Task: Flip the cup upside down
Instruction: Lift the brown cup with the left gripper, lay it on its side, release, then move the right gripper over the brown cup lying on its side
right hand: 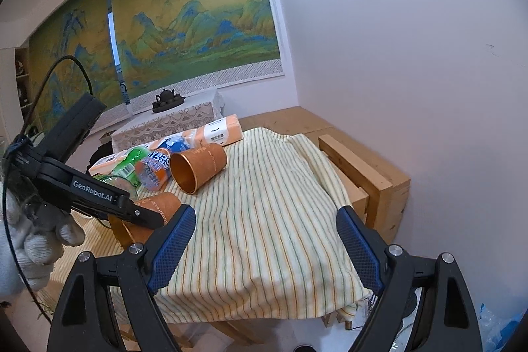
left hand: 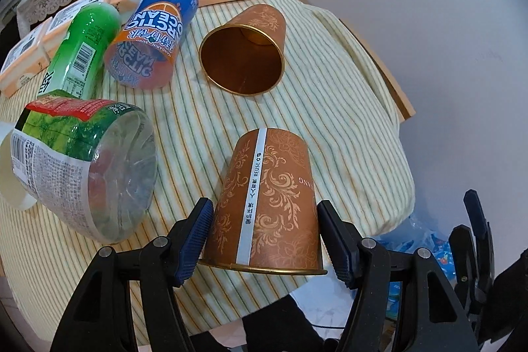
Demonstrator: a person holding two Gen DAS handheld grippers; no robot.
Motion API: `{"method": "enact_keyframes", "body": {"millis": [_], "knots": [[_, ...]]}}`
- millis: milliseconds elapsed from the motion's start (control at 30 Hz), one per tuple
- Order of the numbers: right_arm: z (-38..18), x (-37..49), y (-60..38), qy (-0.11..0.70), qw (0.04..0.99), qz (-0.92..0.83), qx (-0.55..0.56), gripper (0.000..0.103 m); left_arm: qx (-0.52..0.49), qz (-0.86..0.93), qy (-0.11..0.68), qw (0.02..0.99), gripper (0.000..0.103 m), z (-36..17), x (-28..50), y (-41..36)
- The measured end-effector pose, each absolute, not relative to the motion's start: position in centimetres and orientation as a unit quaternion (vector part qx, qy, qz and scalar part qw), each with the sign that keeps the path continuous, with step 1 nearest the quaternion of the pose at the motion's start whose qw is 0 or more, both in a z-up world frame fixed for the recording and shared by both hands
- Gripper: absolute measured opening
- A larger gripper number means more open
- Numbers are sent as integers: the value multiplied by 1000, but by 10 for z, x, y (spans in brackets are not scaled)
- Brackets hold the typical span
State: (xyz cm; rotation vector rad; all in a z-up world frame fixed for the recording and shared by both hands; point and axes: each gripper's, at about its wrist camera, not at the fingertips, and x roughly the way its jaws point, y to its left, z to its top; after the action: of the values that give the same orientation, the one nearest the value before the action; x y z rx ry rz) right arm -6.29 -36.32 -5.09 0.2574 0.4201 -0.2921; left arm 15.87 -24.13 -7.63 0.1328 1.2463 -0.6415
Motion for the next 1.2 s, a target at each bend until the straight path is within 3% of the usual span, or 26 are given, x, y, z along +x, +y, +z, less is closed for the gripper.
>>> {"method": "enact_keyframes", "body": {"millis": [67,200,267,500,767,1200], "knots": [[-52,-62,-362,208,960,-143,125,84,66,-298,573,761,69,-77,157,-243],[-53,-58,-361,216,958,-133,133,87,70,-305,559,768,86,-70,157,-241],[-53,-55,-363,223,956,-120,146,93,70,-306,553,772,87,-64,155,-238],[-51,-25,-374,290,924,-37,248,94,86,-299,485,817,87,-27,125,-204],[-44,27,-351,359,896,12,262,94,61,-203,386,898,88,-29,59,-108],[-74,84,-345,452,829,24,329,93,30,-136,399,906,88,-79,11,-44]]}}
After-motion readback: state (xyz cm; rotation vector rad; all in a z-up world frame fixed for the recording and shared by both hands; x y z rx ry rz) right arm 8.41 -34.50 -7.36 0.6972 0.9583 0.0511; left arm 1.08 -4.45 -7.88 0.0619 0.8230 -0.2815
